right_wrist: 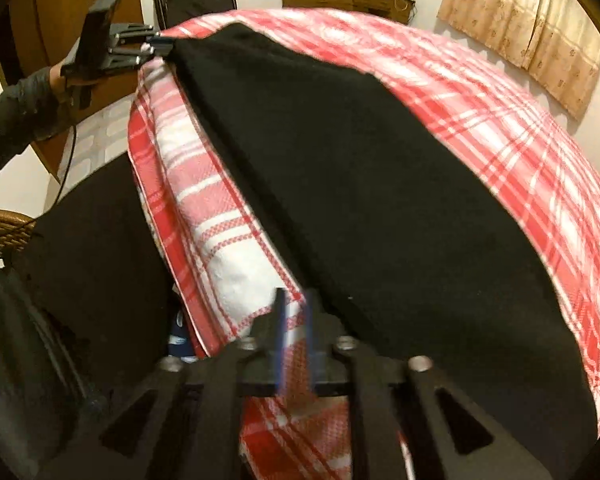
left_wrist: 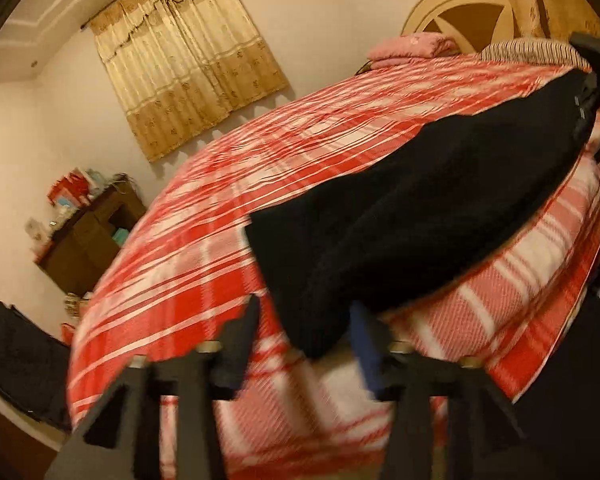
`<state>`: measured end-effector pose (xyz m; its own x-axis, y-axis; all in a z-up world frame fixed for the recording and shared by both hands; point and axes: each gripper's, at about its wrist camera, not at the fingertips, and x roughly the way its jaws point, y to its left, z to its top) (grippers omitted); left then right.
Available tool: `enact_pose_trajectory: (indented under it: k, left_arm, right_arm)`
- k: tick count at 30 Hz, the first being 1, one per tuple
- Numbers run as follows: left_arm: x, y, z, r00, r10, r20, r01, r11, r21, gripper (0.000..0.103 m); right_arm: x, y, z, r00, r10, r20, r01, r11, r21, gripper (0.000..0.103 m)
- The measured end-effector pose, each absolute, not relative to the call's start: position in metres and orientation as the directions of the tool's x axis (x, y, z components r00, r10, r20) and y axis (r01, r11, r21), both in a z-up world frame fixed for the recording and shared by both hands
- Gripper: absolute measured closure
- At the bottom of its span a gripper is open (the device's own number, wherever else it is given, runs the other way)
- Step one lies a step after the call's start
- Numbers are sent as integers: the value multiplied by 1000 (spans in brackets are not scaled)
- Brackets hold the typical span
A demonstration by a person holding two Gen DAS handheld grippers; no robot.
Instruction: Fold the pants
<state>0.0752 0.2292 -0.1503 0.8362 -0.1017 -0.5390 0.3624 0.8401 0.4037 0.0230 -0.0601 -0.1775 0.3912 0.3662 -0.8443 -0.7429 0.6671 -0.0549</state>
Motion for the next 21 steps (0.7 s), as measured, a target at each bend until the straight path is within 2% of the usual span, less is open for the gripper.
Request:
enact_pose_trajectory:
  k: [2,6,8,12,17,21]
  left_arm:
    - [71,241,-153,834,-52,-550,330,844,422,42]
    - [73,269,-147,845,1,-535,231,901,367,42]
    - [74,271,-132,871,-40,-491,202,938,283,42]
    - [86,247,-109,896,-110,-430,218,953,211,42]
    - [134,205,-107,881,-144,-450,240,957,163,42]
    - [148,177,-128,841,-176,-512,300,939,170,42]
  right_arm:
    - [20,-68,-167,379,398,-836,-746,666,-21,47]
    - [26,-72,-150,409,415,-813,-737,675,-26,47]
    - [34,-70,-145,425,413,-806,-730,682,-36,47]
    - [62,-56,-130,456,430,-779,-703,711,-19,47]
    - [90,-8,-124,477,439,-762,-716,696,-47,47]
    - [117,13,-136,470,434,-768,-695,719,-20,47]
